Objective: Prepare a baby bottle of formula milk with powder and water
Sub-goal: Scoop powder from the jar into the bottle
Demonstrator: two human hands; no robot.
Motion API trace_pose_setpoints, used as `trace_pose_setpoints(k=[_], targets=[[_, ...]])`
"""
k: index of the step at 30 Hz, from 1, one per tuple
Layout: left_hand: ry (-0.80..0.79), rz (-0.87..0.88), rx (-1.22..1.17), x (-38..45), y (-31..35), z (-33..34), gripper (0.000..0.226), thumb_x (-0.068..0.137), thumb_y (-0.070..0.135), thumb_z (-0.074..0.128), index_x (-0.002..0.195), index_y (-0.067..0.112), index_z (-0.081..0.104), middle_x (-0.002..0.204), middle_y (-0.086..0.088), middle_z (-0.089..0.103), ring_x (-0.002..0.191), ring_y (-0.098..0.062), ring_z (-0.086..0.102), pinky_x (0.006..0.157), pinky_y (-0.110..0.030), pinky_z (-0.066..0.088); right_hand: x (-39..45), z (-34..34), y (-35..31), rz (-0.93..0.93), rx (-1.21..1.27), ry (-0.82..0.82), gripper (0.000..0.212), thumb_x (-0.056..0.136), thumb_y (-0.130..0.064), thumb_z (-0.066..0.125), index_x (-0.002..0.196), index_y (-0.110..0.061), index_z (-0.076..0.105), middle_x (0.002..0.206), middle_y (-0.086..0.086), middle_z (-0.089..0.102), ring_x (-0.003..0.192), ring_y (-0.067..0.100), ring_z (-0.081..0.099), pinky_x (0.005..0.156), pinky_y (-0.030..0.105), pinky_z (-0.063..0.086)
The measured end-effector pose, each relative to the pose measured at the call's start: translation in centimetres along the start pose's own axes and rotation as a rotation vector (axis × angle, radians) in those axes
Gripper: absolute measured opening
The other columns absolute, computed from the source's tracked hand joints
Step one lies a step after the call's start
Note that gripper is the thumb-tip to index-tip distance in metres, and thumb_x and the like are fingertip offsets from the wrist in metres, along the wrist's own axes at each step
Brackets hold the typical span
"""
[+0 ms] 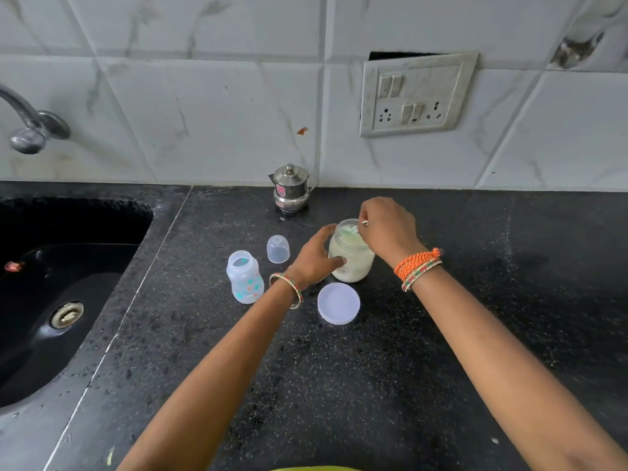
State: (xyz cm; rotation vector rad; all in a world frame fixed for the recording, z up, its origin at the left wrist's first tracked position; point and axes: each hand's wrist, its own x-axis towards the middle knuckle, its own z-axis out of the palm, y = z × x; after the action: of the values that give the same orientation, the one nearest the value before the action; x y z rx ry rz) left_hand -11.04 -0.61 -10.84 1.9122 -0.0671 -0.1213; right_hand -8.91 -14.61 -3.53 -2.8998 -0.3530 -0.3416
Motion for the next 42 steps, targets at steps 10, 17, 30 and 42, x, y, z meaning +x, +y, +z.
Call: trace_pose_setpoints(k=[10, 17, 30, 42], targets=[[0.059, 0.023, 0.039, 0.1, -0.1, 0.6, 0.068, 0.077, 0.008, 0.075, 0.135, 0.009, 0.040, 0.136, -0.010, 0.053, 0.124, -0.023, 0.051, 0.105, -0.039, 0.041, -0.5, 1.5, 0.6, -0.104, 0.034, -0.009, 0.010, 0.088, -0.007, 0.059, 0.089, -0.005, 0.069, 0.092, 0.014, 0.068, 0.084, 0.028, 0.064, 0.068, 0.034, 0.052], [0.054, 0.011, 0.043, 0.0, -0.3, 0.7, 0.068, 0.079, 0.008, 0.073, 0.137, 0.010, 0.038, 0.137, -0.011, 0.052, 0.126, -0.024, 0.048, 0.104, -0.037, 0.040, -0.4, 1.7, 0.2, -0.032, 0.187, -0.096, 0.009, 0.087, -0.010, 0.062, 0.089, -0.008, 0.070, 0.093, 0.012, 0.068, 0.083, 0.027, 0.065, 0.073, 0.038, 0.056], [0.066, 0.012, 0.052, -0.5, -0.8, 0.8, 0.070, 0.080, 0.009, 0.072, 0.140, 0.013, 0.036, 0.144, -0.009, 0.046, 0.133, -0.026, 0.042, 0.110, -0.045, 0.036, -1.4, 0.9, 3.4, 0.192, 0.543, 0.002, 0.008, 0.080, -0.012, 0.074, 0.074, -0.007, 0.076, 0.071, 0.001, 0.070, 0.059, 0.000, 0.057, 0.053, 0.013, 0.041], [0.077, 0.016, 0.055, -0.7, -1.2, 0.8, 0.067, 0.081, 0.008, 0.071, 0.139, 0.014, 0.037, 0.143, -0.008, 0.047, 0.133, -0.024, 0.043, 0.111, -0.044, 0.036, -3.7, 1.5, 3.7, 0.188, 0.558, 0.185, 0.009, 0.084, -0.014, 0.069, 0.078, -0.013, 0.076, 0.060, -0.014, 0.060, 0.057, 0.000, 0.057, 0.054, 0.014, 0.047]])
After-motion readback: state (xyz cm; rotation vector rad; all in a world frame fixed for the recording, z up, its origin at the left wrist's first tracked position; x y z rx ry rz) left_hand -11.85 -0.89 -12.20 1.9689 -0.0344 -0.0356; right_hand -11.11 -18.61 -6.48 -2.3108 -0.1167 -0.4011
